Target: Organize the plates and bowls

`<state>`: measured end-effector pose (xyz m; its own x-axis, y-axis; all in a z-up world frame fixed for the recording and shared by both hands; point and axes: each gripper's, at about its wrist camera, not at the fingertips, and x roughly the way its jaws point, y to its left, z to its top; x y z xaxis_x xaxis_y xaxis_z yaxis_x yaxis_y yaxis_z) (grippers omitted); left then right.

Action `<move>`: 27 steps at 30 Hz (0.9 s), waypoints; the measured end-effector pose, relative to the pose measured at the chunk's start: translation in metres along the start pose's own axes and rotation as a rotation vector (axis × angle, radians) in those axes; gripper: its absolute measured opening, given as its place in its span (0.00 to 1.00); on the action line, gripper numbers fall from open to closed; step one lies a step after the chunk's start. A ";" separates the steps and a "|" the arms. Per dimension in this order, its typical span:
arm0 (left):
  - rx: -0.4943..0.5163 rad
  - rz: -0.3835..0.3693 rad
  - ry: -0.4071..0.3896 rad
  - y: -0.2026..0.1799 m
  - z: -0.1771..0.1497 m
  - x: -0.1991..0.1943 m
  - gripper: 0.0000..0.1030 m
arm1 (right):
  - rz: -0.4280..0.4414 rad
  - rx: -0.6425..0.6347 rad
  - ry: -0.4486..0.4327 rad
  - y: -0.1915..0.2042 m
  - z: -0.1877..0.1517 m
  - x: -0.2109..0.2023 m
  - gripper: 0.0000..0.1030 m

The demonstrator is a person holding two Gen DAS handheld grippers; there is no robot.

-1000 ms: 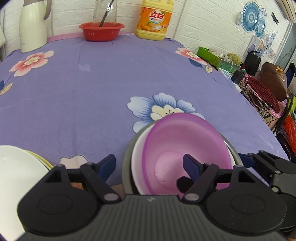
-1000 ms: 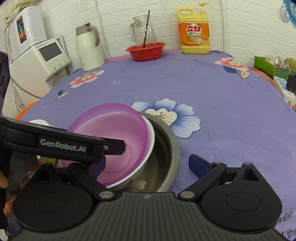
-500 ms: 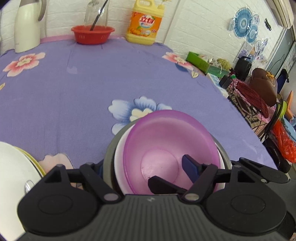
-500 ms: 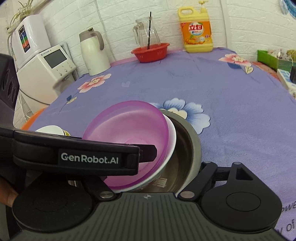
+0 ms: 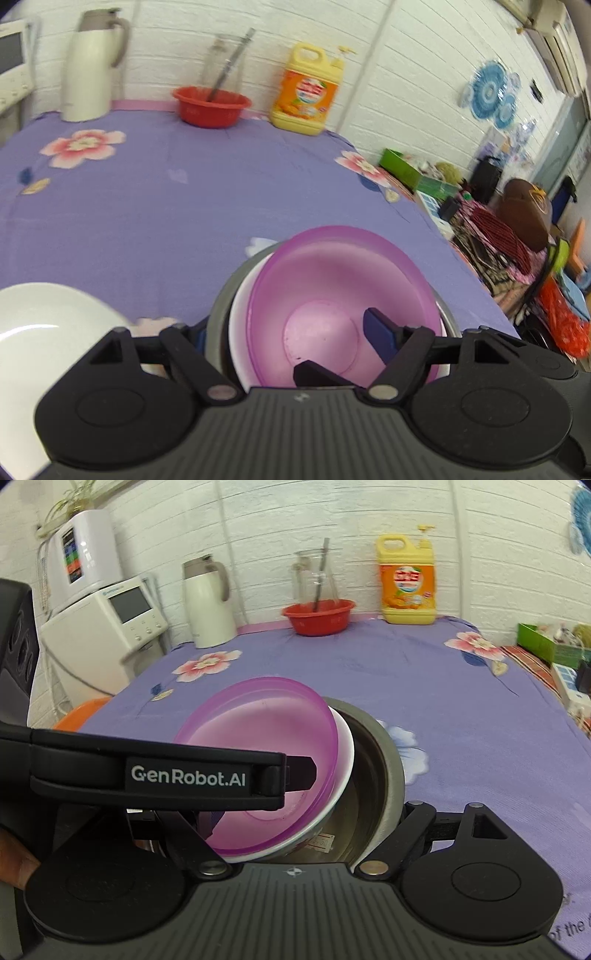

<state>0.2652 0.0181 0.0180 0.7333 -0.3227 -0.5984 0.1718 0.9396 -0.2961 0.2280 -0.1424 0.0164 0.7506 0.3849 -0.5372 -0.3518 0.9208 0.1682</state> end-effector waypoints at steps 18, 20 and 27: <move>-0.167 0.274 -0.055 0.136 -0.027 -0.072 0.74 | 0.328 -0.122 0.123 0.132 0.001 0.067 1.00; -0.147 0.272 -0.058 0.134 -0.026 -0.068 0.74 | 0.312 -0.113 0.137 0.130 0.000 0.071 1.00; -0.108 0.268 -0.066 0.133 -0.028 -0.064 0.74 | 0.319 -0.104 0.147 0.127 -0.002 0.078 1.00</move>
<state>0.2229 0.1608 -0.0043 0.7847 -0.0530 -0.6176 -0.1026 0.9715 -0.2137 0.2402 0.0045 -0.0060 0.5084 0.6317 -0.5852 -0.6158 0.7417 0.2657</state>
